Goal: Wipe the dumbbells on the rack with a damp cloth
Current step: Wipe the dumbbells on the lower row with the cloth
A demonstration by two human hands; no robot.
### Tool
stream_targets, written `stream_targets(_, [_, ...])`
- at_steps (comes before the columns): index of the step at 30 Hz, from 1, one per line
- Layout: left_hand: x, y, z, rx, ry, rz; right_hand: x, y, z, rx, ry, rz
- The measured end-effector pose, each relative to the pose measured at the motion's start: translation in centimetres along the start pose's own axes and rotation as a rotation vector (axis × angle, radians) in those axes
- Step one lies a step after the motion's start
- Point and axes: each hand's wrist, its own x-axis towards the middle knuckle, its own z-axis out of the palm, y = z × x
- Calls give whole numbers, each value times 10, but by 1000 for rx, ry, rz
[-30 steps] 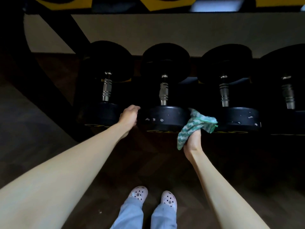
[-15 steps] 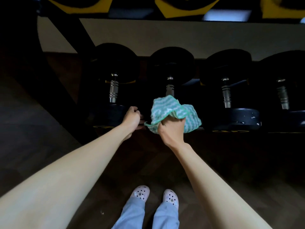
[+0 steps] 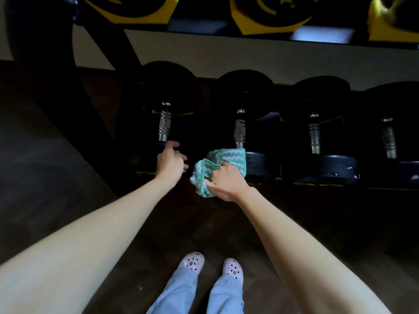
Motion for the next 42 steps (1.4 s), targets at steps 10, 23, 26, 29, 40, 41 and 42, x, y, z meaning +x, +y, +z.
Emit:
stream_targets(10, [-18, 9, 10, -8, -4, -4, -64, 13, 6, 90, -306, 114])
stream_targets(23, [-83, 43, 61, 297, -829, 134, -127, 53, -20, 167, -74, 607])
stream_targets(26, [-95, 54, 79, 415, -971, 167, -146, 69, -36, 261, -11, 558])
stream_targets(29, [-103, 62, 98, 659, -965, 414, -169, 82, -52, 442, 9, 536])
stream_targets(40, [-147, 102, 167, 794, -667, 909, -272, 170, -83, 921, 13, 804])
stream_targets(41, [-151, 106, 174, 801, -677, 935, -278, 180, -82, 909, 27, 829])
stream_targets(42, [-154, 107, 180, 817, -701, 949, -282, 190, -80, 863, 49, 877])
